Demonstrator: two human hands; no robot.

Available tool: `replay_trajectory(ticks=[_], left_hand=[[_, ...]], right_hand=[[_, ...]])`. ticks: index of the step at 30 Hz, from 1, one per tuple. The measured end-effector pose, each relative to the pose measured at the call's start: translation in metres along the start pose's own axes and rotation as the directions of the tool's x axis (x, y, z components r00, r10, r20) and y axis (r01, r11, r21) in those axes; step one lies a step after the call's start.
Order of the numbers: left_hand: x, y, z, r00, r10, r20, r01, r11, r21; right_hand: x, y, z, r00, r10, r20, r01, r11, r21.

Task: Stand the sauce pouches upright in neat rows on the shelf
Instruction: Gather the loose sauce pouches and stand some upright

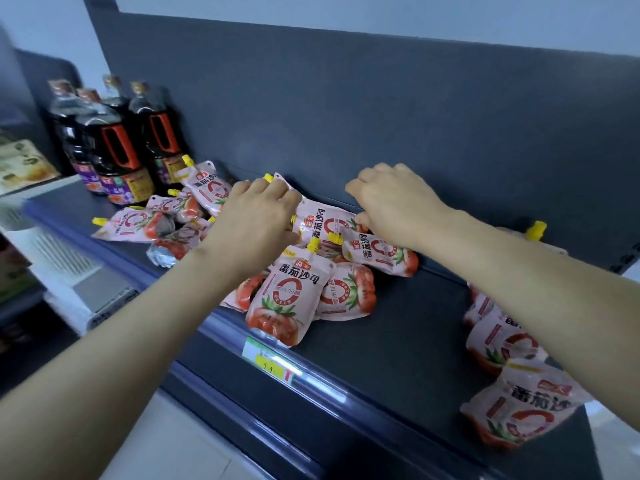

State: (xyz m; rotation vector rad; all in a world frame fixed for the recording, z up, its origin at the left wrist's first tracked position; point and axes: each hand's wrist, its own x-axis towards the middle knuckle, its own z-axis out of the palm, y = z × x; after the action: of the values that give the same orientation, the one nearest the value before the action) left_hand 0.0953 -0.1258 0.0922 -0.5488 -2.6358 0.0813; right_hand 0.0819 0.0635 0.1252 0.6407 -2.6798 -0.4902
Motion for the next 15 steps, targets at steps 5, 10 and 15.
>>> replay_trajectory(ticks=[5, 10, 15], left_hand=[[-0.004, -0.006, 0.033, 0.996, -0.024, 0.087, 0.026, 0.999, -0.023], [0.005, -0.010, 0.057, 0.974, -0.009, 0.226, 0.018, 0.999, -0.037], [0.025, -0.015, 0.081, 0.938, 0.086, 0.335, -0.033, 0.986, -0.162]], right_hand=[[0.019, 0.001, 0.026, 0.998, -0.051, 0.045, 0.050, 0.999, 0.015], [0.033, 0.003, 0.060, 0.978, -0.105, 0.180, 0.099, 0.994, 0.041], [0.052, 0.008, 0.100, 0.927, -0.105, 0.361, 0.058, 0.989, 0.139]])
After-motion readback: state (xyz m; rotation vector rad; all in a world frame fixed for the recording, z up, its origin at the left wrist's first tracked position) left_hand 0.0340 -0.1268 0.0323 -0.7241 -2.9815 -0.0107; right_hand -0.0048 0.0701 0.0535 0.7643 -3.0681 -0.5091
